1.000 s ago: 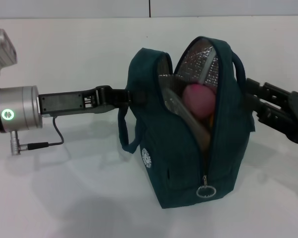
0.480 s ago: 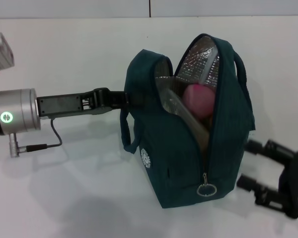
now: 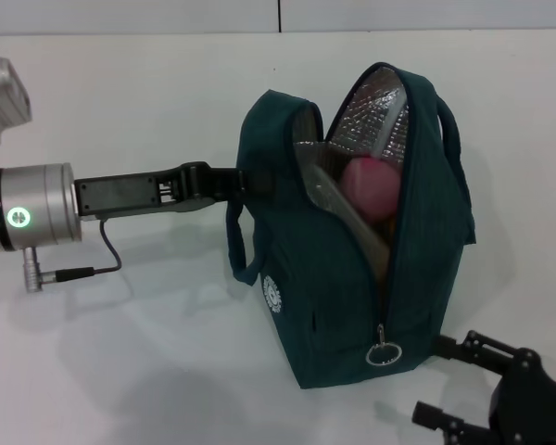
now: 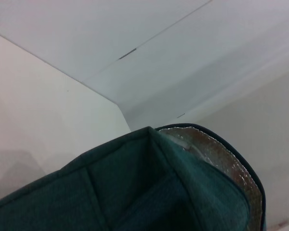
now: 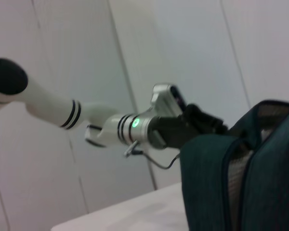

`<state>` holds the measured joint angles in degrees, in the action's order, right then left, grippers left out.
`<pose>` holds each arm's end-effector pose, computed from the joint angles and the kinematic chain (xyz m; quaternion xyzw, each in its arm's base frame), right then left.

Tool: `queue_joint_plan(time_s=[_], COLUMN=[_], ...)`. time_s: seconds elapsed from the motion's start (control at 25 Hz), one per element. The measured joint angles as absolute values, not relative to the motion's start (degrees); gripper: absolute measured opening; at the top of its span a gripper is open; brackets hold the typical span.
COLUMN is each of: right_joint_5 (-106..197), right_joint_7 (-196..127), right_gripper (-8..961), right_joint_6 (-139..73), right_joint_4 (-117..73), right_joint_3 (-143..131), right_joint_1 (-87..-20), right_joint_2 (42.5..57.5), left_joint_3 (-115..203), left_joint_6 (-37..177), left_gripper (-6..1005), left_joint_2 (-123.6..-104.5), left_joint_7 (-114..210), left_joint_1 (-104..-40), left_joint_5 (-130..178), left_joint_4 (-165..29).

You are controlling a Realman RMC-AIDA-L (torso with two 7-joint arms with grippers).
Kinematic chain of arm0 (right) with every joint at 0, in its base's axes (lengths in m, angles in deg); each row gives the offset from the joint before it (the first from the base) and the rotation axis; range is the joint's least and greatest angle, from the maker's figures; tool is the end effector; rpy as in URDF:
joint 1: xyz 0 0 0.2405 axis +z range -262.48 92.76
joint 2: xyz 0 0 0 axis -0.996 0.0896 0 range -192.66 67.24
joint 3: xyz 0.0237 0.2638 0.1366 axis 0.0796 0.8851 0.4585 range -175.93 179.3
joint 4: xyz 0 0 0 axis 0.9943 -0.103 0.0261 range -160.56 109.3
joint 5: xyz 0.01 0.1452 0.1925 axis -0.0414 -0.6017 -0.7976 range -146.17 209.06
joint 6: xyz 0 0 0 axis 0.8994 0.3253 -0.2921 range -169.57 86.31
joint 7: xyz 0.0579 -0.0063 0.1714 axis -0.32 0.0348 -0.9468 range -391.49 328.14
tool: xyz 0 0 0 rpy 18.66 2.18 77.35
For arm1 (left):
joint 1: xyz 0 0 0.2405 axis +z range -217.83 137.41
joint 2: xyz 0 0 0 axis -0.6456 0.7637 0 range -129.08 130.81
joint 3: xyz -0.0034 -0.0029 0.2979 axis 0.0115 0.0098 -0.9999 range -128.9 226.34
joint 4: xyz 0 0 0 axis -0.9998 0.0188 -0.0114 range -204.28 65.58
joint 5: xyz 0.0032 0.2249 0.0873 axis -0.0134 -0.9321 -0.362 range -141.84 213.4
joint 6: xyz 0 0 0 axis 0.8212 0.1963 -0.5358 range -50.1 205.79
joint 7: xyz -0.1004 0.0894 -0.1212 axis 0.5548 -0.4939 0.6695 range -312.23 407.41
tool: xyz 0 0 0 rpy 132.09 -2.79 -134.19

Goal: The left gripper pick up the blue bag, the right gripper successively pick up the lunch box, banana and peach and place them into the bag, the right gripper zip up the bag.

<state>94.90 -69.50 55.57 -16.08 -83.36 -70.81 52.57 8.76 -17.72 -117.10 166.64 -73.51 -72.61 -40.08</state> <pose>0.3454 0.2193 -0.1089 -0.9047 0.1514 0.3771 0.1280 -0.2664 0.3778 -0.0602 0.7878 0.5217 0.3224 0.0571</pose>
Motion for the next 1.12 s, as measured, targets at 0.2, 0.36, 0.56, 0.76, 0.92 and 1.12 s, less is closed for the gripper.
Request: queue_joint_plan(time_s=[0.2,0.36,0.56,0.76,0.92,1.12], right_joint_5=[94.95,94.93,94.65,94.55,94.39,93.63], right_joint_7=[-69.85,-70.91,-71.0,-73.98,-76.14,-76.3], right_gripper=[739,737,735,733,732,730], right_joint_6=[53.93,52.13,50.78,49.67,47.73,46.94], right_joint_4=[-16.01,-15.97,-15.5,-13.33,-10.73,-10.31], right_joint_3=[-84.43,-84.55,-84.63,-88.62,-91.96,-92.93], right_joint_1=[-70.03,-69.57,-69.03,-67.82,-67.47,-67.61], right_joint_2=[52.74,52.95,53.15,53.25,53.33,53.32], left_joint_3=[8.73,8.73,8.73,8.73,8.66,8.64], left_joint_6=[-17.83,-17.91,-17.93,-17.95,-17.95,-17.95], left_gripper=[112,113,113,114,115,116], left_joint_2=[-117.34,-117.43,-117.63,-117.79,-117.93,-117.96], left_joint_7=[166.58,166.58,166.53,166.51,166.38,166.26], left_joint_1=[-73.75,-73.74,-73.7,-73.76,-73.78,-73.63], left_joint_5=[-72.8,-72.8,-72.86,-72.91,-72.97,-73.02], left_joint_4=[-40.08,-40.09,-40.08,-40.09,-40.08,-40.08])
